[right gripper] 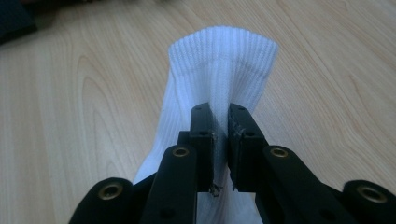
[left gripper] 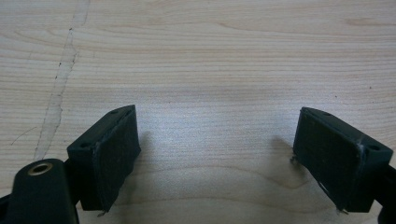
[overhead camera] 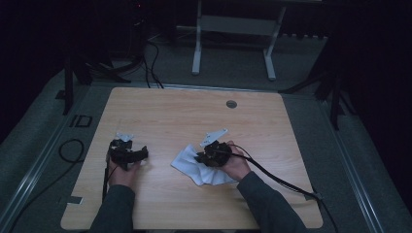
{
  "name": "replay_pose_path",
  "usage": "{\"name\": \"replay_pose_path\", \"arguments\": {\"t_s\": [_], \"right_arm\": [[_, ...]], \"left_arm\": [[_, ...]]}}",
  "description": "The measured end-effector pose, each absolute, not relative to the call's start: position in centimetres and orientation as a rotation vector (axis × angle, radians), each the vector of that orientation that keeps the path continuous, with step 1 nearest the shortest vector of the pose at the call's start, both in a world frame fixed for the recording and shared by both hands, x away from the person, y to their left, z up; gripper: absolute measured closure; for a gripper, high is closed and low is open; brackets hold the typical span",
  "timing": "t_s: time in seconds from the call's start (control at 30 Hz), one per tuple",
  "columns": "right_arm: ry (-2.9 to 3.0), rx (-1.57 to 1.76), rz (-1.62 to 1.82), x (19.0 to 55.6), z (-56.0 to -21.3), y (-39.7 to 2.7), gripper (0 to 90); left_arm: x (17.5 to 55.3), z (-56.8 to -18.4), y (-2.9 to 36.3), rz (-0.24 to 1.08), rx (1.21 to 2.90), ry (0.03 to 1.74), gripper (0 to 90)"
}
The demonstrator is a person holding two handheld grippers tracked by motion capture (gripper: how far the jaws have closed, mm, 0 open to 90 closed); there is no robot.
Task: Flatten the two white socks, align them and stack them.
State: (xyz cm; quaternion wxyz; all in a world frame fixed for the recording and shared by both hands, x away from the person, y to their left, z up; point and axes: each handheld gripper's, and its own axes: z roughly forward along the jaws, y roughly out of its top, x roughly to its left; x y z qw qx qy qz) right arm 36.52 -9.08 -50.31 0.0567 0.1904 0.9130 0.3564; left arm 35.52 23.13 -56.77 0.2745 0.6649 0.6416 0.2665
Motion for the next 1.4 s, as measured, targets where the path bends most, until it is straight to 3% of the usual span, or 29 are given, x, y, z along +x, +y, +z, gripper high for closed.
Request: {"name": "replay_pose_path", "arguments": {"t_s": [0.33, 0.7, 0.9, 1.17, 1.2, 1.27, 1.4], "right_arm": [[2.741, 0.539, 1.119, 36.0, -48.9, -7.7, 81.4], [2.772, 0.578, 0.979, 36.2, -52.0, -6.0, 80.9], [2.749, 0.641, 0.914, 36.5, -52.8, -5.9, 56.7], [2.716, 0.64, 0.931, 36.4, -51.5, -6.4, 51.5], [2.713, 0.633, 0.924, 36.4, -51.4, -6.5, 51.3], [2.696, 0.631, 0.896, 36.4, -51.0, -6.8, 51.0], [2.683, 0.632, 0.884, 36.5, -50.4, -7.7, 52.0]], "left_arm": [[35.5, -56.8, 23.1, 0.716, 1.788, 1.724, 14.5], [35.5, -56.8, 23.1, 0.715, 1.792, 1.721, 14.5], [35.5, -56.8, 23.1, 0.716, 1.794, 1.722, 14.5], [35.4, -56.8, 22.8, 0.721, 1.783, 1.724, 15.4], [35.2, -56.7, 22.7, 0.72, 1.785, 1.71, 18.6], [34.9, -56.4, 22.3, 0.712, 1.8, 1.683, 40.9], [34.5, -56.0, 21.5, 0.656, 1.847, 1.636, 61.8]]}}
